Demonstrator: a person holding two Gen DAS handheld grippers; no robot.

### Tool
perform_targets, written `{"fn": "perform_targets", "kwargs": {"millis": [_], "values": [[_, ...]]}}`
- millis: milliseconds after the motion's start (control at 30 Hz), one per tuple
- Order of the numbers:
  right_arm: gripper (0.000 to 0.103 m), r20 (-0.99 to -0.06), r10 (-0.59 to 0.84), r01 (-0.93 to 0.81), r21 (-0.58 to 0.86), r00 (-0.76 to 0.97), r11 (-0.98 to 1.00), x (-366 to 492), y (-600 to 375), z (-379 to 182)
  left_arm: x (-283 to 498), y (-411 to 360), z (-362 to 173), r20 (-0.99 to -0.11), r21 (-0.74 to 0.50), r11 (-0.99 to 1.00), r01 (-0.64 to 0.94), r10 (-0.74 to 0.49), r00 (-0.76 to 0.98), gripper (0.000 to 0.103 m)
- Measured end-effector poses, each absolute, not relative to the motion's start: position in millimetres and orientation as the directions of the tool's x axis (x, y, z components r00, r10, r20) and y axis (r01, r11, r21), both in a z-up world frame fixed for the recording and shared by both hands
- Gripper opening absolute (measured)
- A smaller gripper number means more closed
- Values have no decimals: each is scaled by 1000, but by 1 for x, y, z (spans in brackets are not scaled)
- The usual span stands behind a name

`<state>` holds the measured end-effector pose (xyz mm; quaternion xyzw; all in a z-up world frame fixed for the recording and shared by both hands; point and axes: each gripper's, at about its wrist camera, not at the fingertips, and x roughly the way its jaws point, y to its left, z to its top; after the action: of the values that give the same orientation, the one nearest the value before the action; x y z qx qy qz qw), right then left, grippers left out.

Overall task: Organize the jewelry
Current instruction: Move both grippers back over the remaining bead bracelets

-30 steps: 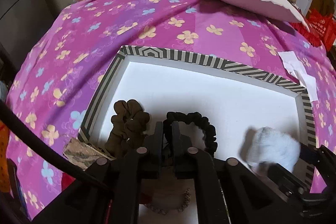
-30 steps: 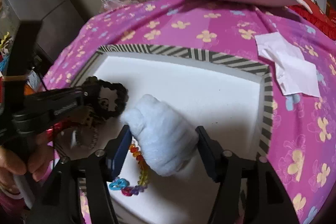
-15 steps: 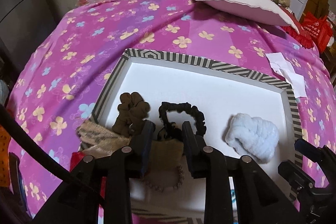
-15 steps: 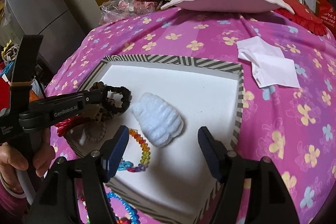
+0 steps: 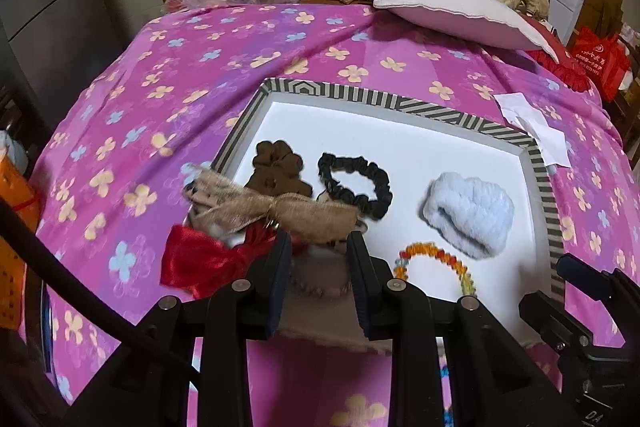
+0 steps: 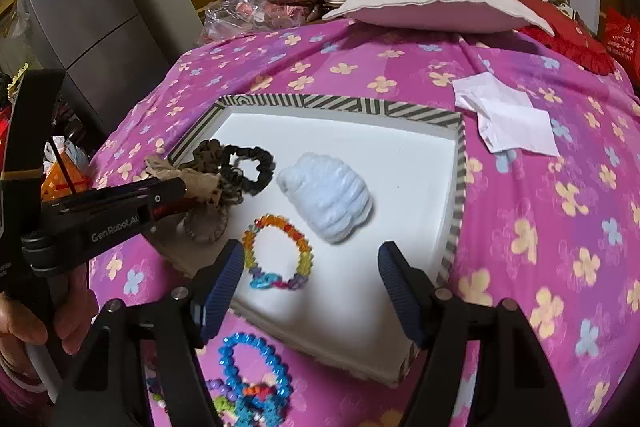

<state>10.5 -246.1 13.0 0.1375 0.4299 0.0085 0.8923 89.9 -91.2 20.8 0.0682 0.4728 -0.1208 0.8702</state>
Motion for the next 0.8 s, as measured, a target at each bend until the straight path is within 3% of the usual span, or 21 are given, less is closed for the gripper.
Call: {"fn": "perform_targets", "kwargs": {"millis": [800], "values": [[77, -765, 136, 89, 245, 630, 965, -56, -219, 14, 10, -60, 27, -812, 24, 970, 241, -121, 570, 49]]}}
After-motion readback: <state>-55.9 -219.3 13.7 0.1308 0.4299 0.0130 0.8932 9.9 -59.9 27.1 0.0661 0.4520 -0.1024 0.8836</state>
